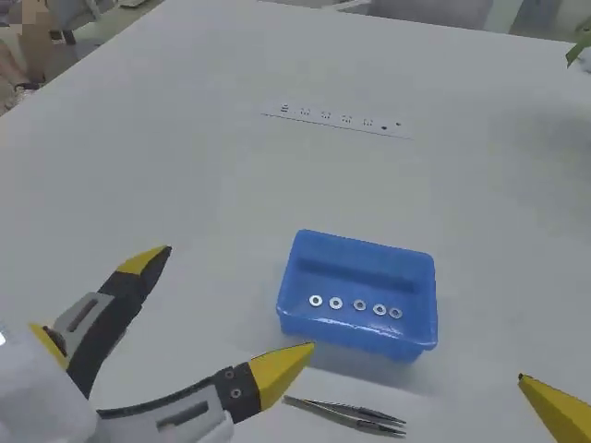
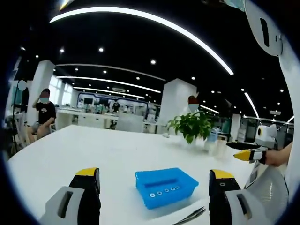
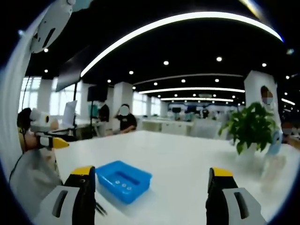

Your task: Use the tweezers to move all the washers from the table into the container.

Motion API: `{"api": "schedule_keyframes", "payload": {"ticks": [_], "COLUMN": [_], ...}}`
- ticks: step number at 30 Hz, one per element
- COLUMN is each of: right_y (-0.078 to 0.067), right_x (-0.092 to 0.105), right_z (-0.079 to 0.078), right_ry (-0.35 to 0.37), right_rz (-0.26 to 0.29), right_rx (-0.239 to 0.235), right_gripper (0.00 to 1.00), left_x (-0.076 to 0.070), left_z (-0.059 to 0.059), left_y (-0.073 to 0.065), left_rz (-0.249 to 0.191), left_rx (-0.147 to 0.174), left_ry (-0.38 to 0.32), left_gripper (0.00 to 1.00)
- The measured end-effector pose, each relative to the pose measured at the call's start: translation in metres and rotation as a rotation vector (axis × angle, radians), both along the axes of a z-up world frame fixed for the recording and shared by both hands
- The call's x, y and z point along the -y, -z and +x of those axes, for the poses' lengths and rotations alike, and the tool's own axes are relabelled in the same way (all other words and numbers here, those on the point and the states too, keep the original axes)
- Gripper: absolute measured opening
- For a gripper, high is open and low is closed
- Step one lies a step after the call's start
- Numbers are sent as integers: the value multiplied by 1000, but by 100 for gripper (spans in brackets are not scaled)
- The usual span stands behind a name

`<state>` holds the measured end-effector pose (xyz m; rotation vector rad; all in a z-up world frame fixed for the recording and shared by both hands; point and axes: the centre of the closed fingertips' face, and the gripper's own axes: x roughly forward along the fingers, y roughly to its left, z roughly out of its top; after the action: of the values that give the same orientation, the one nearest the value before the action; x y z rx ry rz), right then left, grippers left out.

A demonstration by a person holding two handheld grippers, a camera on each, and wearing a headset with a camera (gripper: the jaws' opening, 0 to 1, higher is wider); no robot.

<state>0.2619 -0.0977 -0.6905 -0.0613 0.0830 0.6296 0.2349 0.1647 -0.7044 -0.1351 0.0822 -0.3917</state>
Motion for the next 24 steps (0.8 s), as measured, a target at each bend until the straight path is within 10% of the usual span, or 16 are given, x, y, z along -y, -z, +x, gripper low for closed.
{"api": "schedule_keyframes", "payload": {"ticks": [9,24], "right_y": [17,15], "right_x": [0,5], "right_z": [-2,-4], "right_ry": [-10,-7], "right_rz": [-100,-90], "right_rx": [-36,-31], "right_gripper": [99,98], "left_x": [13,18], "left_z": [1,-1], "left_y": [2,8], "left_rz": [44,104], "left_rx": [-4,-30], "left_ry": [16,32], "left_gripper": [99,99]}}
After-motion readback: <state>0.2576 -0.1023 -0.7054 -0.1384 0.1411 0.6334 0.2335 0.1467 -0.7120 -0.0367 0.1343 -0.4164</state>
